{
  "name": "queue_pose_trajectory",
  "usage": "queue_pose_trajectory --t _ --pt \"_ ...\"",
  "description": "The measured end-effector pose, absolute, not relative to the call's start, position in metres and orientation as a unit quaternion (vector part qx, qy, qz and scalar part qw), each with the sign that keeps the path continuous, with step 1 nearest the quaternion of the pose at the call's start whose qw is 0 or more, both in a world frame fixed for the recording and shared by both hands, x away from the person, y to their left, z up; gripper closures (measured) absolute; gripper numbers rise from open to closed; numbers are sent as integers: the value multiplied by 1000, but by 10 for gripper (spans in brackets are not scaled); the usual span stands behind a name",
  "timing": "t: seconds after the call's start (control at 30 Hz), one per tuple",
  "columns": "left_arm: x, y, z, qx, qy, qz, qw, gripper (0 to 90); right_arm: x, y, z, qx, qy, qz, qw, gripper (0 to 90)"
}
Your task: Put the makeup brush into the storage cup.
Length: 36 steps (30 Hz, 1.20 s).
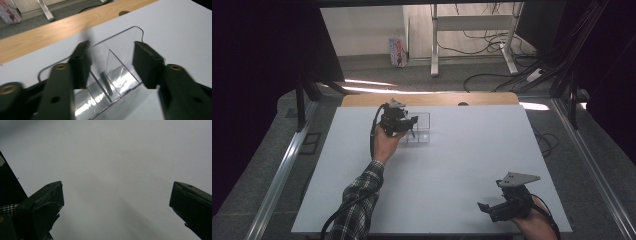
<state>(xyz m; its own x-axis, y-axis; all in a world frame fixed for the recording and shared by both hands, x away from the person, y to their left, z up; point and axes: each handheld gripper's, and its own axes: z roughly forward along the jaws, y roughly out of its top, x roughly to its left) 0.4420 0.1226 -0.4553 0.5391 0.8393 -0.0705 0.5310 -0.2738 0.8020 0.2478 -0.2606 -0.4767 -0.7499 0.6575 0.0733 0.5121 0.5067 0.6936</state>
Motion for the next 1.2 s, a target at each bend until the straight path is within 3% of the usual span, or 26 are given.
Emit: queue_pose_trajectory --t 0.17,0.43,1.2 --pt "443 128 -450 775 443 189 409 207 248 -260 -477 339 862 363 100 0" --pt "444 137 -449 779 438 170 415 32 248 -260 -477 338 863 361 100 0" --pt "435 147 -448 793 420 168 408 0 248 -259 -477 336 866 358 100 0"
